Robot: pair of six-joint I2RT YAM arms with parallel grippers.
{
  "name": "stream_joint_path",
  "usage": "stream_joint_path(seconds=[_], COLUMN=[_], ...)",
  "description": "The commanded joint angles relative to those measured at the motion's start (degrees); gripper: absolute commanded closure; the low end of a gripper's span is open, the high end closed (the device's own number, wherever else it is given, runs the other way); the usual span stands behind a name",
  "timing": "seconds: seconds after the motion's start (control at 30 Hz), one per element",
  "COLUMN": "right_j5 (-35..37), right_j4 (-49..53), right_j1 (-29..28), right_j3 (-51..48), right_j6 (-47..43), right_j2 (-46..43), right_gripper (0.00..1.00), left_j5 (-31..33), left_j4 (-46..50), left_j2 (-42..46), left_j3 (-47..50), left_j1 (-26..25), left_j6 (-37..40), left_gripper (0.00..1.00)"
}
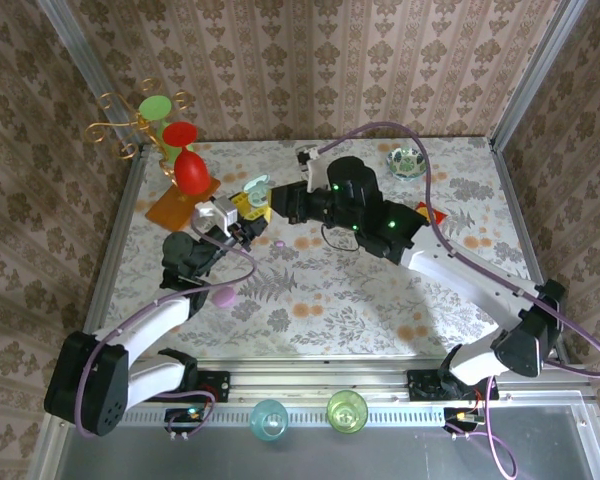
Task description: Insert the wireless bluetooth earbuds into the charging case
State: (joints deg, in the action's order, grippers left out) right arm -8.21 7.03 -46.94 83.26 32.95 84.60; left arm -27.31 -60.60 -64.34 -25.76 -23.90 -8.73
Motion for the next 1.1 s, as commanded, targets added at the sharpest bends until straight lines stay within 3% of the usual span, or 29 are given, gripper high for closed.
stream_joint_path(seconds=[0.0,0.5,1.07], right_j5=[3.8,5.9,6.4], right_j4=[-1.9,1.5,4.1], right_j1=[-1.0,-2.7,-3.6], right_j3=[3.5,11.2,12.1], right_j6=[-1.3,-1.9,-1.2], right_j2=[2.0,10.1,13.5], right_gripper=[0.82,0.83,0.82], left_j5=[2.8,5.6,7.9], left_j4=[-5.1,-5.4,-4.3], left_j2=[0.1,0.4,2.3], left_j3=[0.8,1.7,2.6], left_j1=[0.3,0.4,0.5], left_j6=[1.2,3.2,3.7], left_gripper=[0.77,0.76,0.76])
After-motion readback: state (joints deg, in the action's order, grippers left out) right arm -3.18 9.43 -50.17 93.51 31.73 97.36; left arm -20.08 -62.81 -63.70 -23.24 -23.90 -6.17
